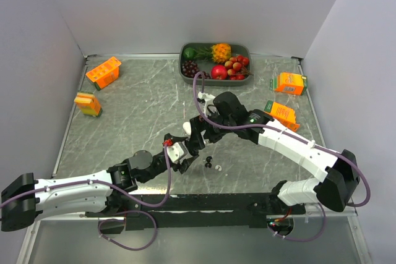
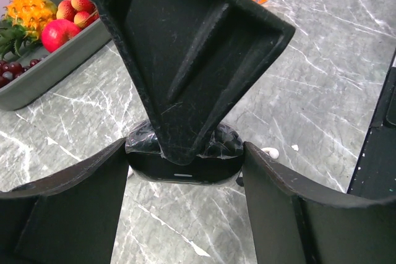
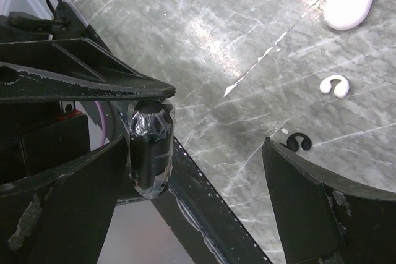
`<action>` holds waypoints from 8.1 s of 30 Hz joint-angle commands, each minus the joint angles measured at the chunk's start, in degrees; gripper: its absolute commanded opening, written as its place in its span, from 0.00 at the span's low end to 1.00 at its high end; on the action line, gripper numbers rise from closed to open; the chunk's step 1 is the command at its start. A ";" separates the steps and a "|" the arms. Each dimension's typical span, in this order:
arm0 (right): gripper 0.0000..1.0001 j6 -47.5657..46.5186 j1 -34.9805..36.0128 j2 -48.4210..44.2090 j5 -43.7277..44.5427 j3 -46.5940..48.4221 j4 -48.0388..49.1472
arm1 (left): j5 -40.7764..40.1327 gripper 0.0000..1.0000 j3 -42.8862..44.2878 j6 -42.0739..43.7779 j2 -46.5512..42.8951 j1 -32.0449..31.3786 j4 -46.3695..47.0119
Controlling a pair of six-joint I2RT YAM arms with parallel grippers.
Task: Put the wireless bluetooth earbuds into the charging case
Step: Pick up the charging case at the center of the board, then open the charging case, then adjust the charging case.
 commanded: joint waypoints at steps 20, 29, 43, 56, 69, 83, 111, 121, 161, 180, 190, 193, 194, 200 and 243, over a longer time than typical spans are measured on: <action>0.96 1.30 -1.42 -4.71 3.28 0.15 0.60 | -0.43 0.01 1.21 -1.45 -3.32 -0.57 0.81; 0.96 2.00 -2.12 -5.24 4.42 -0.47 -0.02 | -1.04 0.01 1.03 -1.45 -3.76 -0.74 0.72; 0.85 2.09 -2.65 -6.21 -1.46 0.94 2.97 | -1.83 0.01 0.95 -1.80 -3.32 -0.66 1.78; 0.73 1.65 -2.38 -2.61 -2.70 1.82 2.27 | -1.48 0.01 1.74 -1.80 -2.26 -0.74 3.01; 0.50 1.47 -2.21 -1.11 -4.37 1.99 2.88 | -1.48 0.01 1.65 -1.80 -2.09 -0.66 3.89; 0.05 -0.11 -1.33 -2.16 -3.23 2.69 0.86 | -5.00 0.04 1.30 -3.73 -1.91 -0.74 4.59; 0.00 -6.00 1.84 -7.26 6.00 9.90 -7.66 | -13.00 0.96 3.93 -8.92 -0.15 -0.74 -2.17; 0.00 -15.99 3.42 -12.53 21.02 5.08 -1.52 | 3.32 0.96 5.86 -10.32 -8.58 -0.57 -8.32; 0.00 -42.56 18.36 -16.67 21.38 -4.25 12.20 | 46.59 0.87 10.97 -15.25 1.61 21.40 -5.17; 0.00 -39.48 18.18 -15.53 16.73 -0.47 11.06 | 45.80 0.79 8.59 -14.54 1.69 21.40 -3.85; 0.00 -39.04 18.10 -15.00 17.17 -0.73 10.88 | 46.33 0.71 8.59 -15.68 1.08 21.40 -3.15; 0.00 -38.87 18.01 -14.91 17.43 -0.82 10.71 | 46.24 0.70 8.59 -16.30 0.20 21.40 -2.44; 0.00 -38.87 18.01 -15.00 17.52 -0.82 10.79 | 46.24 0.70 8.68 -16.30 -0.06 21.40 -2.44; 0.00 -38.69 17.92 -14.73 17.61 -0.91 10.71 | 46.94 0.48 9.21 -15.95 0.20 21.40 -3.41; 0.73 -33.17 17.57 -21.40 25.24 -2.66 15.09 | 42.11 0.01 8.42 -20.25 0.99 21.40 -2.79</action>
